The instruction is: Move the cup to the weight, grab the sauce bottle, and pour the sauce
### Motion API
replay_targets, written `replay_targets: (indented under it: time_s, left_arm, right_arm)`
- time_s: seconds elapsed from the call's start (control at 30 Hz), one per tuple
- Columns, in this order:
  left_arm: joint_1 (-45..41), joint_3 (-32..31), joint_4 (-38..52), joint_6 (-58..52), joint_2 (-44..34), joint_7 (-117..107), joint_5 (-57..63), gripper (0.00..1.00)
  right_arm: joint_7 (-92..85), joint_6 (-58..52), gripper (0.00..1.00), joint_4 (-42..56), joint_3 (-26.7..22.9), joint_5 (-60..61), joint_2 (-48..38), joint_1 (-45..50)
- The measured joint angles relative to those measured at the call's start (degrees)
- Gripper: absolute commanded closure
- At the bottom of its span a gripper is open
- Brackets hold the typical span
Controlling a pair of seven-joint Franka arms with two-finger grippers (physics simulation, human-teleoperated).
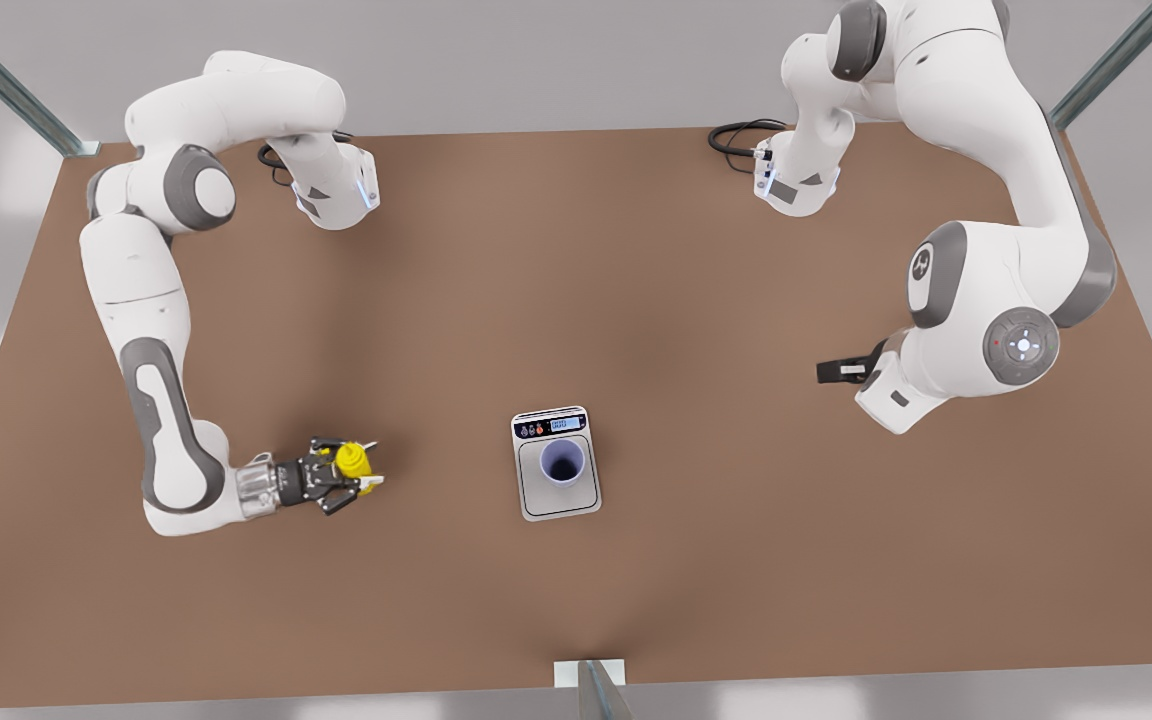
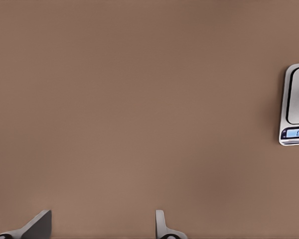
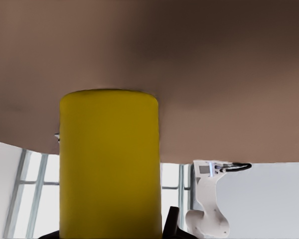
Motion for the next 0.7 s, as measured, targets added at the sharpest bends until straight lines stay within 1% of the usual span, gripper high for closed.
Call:
replay_targets:
  time_s: [0.03,0.07,0.13,0.2,0.27,0.3,0.37,0.47,0.5,0.57,0.6,0.63,0.7]
  left_arm:
    - [0.0,0.0,0.0,-0.1,-0.3,0.0,0.0,0.00]
    - [0.0,0.8,0.0,-0.1,-0.7,0.0,0.0,0.00]
    - [-0.1,0.9,0.0,-1.2,-2.4,-0.3,1.0,0.00]
    - [-0.1,0.8,0.0,-1.3,-2.5,0.0,2.4,0.00]
    - [-0.1,0.7,-0.1,-1.4,-2.4,0.0,3.2,0.00]
    - [-0.1,0.7,-0.1,-1.4,-2.3,-0.1,3.5,0.00]
    - [-0.1,0.7,-0.2,-1.4,-2.3,-0.1,3.9,0.00]
    - [-0.1,0.7,-0.3,-1.4,-2.2,-0.1,4.3,0.00]
    - [-0.1,0.8,-0.3,-1.4,-2.2,-0.1,4.3,0.00]
    - [-0.1,0.7,-0.3,-1.4,-2.2,-0.2,4.5,0.00]
    - [-0.1,0.8,-0.3,-1.5,-2.2,-0.2,4.5,0.00]
    - [-0.1,0.8,-0.3,-1.5,-2.2,-0.2,4.5,0.00]
    - [-0.1,0.7,-0.3,-1.5,-2.3,-0.2,4.5,0.00]
  right_arm:
    - [2.6,-0.5,0.79,4.0,-1.7,-2.3,-0.2,2.7]
    - [3.3,-1.1,0.79,4.9,-4.3,-2.5,-2.0,5.0]
    - [3.6,0.5,0.79,4.9,-11.6,-2.3,-6.1,12.4]
    - [8.8,6.1,0.79,5.0,-11.6,-3.1,-7.1,13.5]
    - [13.5,9.0,0.79,5.2,-11.3,-6.0,-7.9,15.4]
    - [15.8,10.6,0.79,5.2,-10.3,-6.8,-7.9,15.8]
    - [22.8,14.2,0.79,6.7,-5.2,-15.7,-8.7,16.4]
    - [30.4,20.0,0.79,8.3,-4.7,-22.2,-9.6,22.5]
    - [30.9,20.2,0.79,9.2,-4.4,-24.8,-9.5,22.9]
    - [33.9,20.5,0.79,10.9,1.8,-35.3,-8.5,22.9]
    - [36.0,22.0,0.79,11.0,5.3,-40.5,-7.9,22.6]
    - [38.2,23.4,0.79,10.9,7.8,-44.0,-7.4,22.4]
    - [41.2,26.3,0.79,11.0,9.5,-47.8,-6.7,22.5]
